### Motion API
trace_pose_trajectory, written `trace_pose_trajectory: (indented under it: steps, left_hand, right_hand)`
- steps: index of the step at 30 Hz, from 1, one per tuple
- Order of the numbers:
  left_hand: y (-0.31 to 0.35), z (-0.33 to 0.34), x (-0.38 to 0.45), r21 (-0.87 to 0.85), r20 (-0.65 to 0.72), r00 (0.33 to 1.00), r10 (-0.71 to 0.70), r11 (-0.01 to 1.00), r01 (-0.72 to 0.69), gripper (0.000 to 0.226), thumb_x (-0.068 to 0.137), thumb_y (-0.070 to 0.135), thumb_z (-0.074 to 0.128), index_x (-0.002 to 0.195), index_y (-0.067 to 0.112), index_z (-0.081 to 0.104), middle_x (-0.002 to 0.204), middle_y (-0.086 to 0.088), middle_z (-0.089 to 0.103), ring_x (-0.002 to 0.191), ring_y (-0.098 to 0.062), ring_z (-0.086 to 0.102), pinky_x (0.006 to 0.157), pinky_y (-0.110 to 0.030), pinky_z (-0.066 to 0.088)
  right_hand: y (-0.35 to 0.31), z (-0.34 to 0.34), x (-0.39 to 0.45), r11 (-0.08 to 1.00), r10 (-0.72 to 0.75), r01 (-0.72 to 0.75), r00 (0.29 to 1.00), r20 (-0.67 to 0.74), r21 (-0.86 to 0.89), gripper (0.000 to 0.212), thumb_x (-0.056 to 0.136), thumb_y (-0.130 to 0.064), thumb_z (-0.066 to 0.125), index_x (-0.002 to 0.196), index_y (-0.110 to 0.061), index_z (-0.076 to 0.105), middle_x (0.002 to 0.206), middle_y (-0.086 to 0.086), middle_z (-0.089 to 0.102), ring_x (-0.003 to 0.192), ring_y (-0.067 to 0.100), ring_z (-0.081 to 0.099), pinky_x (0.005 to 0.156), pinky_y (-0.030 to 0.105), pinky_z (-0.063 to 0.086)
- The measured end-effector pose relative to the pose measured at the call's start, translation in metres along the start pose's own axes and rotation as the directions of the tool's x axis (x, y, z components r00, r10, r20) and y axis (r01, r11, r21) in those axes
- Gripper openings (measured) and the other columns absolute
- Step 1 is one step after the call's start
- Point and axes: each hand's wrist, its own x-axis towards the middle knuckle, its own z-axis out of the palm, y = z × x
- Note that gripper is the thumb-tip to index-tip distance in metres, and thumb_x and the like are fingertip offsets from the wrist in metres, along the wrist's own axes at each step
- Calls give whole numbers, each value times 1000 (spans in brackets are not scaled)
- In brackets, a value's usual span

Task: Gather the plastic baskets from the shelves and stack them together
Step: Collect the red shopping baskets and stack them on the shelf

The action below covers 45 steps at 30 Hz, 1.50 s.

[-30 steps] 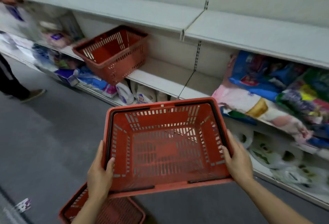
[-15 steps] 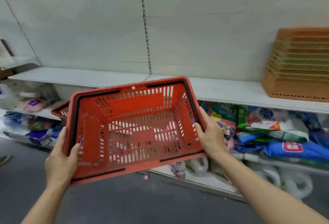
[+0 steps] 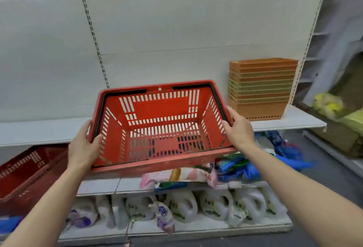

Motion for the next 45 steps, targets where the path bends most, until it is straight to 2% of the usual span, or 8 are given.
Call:
trace_pose_trajectory:
  steps: [9,22,30,34,37,39,41,45]
  left_hand:
    - [87,105,71,-76,115,993,2,997,6,54,90,26,66,142,28,51,119,-14,72,101,-33,69,90,-44,53]
    - [103,187,190,8,216,967,-134,991,136,52,88,19,68,138,21,54,86,-11,74,69,-26,70,75,-40,55]
    - [120,208,229,-136,380,911,-158,965,224,43,95,-3,58,137,-1,52,55,-5,66,36,-16,61,27,-16,40]
    - [115,203,237,-284,560,822,-102,909,307,51,90,30,69,132,1,59,93,-16,74,69,-25,73,68,-31,58]
    - [112,188,217,-345,524,850,62,927,145,113,52,83,69,144,20,49,137,14,51,119,-12,59,105,-34,38]
    - [109,187,196,-326,479,858,185,945,-21,126,35,89,67,149,44,36,137,26,42,126,-3,47,105,-29,33]
    - [111,187,183,-301,485,826,287,942,-150,101,32,79,74,128,72,41,137,38,40,125,8,46,102,-26,37]
    - [103,204,197,-135,427,855,295,955,-263,128,31,81,71,149,44,39,164,6,22,146,-16,31,115,-41,30]
  right_hand:
    - [63,-36,102,993,121,-121,993,16,-1,41,89,-25,58,129,-36,55,100,-7,73,79,15,66,69,32,56]
    - [95,14,220,972,233,-228,966,115,-53,33,84,-25,70,116,-18,67,108,2,71,76,15,57,68,28,52]
    - [103,38,263,937,350,-345,930,113,-59,33,78,-24,74,110,-17,72,106,4,72,93,21,66,79,33,53]
    - [115,41,275,919,392,-394,912,118,-12,34,83,-32,70,113,-16,71,113,5,70,102,22,64,86,34,50]
    - [117,35,257,956,284,-289,954,94,44,45,96,-45,49,120,-11,66,122,7,66,115,25,57,91,30,41]
    - [120,33,229,998,56,-56,998,0,-15,59,97,-53,38,134,-10,55,137,6,55,131,21,45,104,30,32]
    - [127,36,203,965,-217,212,976,-14,-156,71,94,-62,32,136,-8,53,141,6,51,134,20,40,110,32,30]
    - [143,46,193,890,-346,349,936,62,-293,70,95,-61,34,131,-6,56,139,8,52,133,23,42,109,40,38]
